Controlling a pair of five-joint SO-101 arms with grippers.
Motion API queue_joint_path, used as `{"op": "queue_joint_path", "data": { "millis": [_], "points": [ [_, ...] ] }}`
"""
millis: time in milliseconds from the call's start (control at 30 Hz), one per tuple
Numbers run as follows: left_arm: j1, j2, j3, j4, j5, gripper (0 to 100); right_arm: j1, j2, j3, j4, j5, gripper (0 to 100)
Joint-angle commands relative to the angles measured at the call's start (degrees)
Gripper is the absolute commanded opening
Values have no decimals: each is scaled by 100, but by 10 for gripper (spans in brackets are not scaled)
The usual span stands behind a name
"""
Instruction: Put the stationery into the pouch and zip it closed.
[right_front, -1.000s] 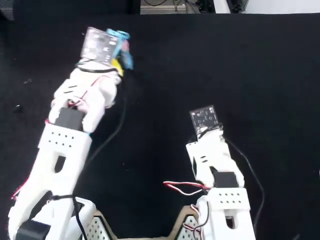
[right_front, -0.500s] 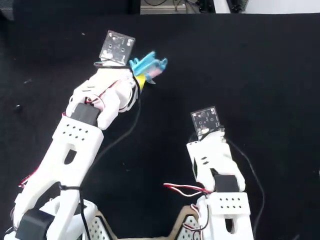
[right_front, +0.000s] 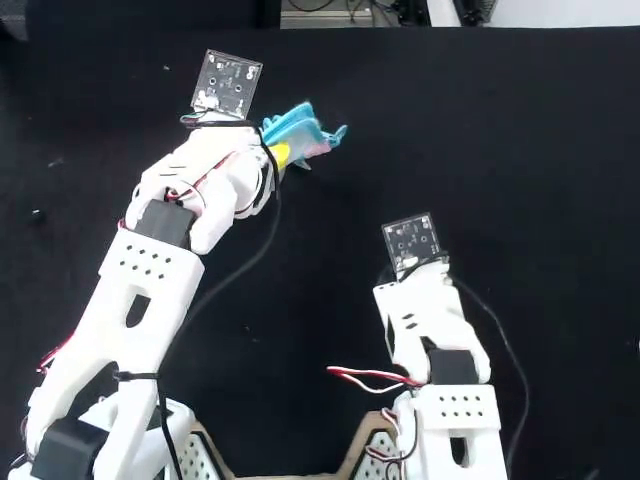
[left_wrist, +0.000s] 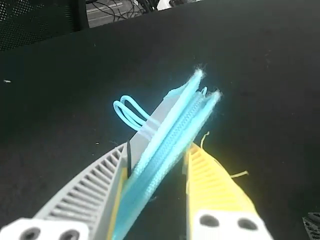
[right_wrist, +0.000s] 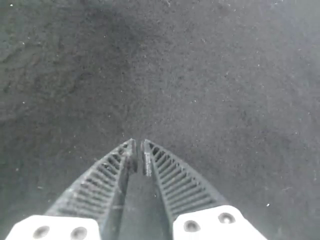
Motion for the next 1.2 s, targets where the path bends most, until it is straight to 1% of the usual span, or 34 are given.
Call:
{"op": "queue_joint_path", "data": {
  "millis": [0,133,267,633,800,933,1067,1167],
  "points": [
    [75,-396,-338,53,35,181,88,-101,-4,26,18,15],
    [75,-659,-514,475,70,183,88,-101,-4,26,18,15],
    [22,-809,-716,818,79,235,88,-101,-4,26,18,15],
    [13,-870,-796,800,35,230,88,-101,-4,26,18,15],
    [13,-879,-637,914,35,226,88,-145,31,18,18,15],
    [-92,-879,-523,1679,35,147,105,-154,66,-26,26,15],
    [-435,-879,-514,2338,79,25,88,-154,110,-369,26,15],
    [-690,-879,-418,2910,79,41,79,-154,110,-378,26,12]
  ]
}}
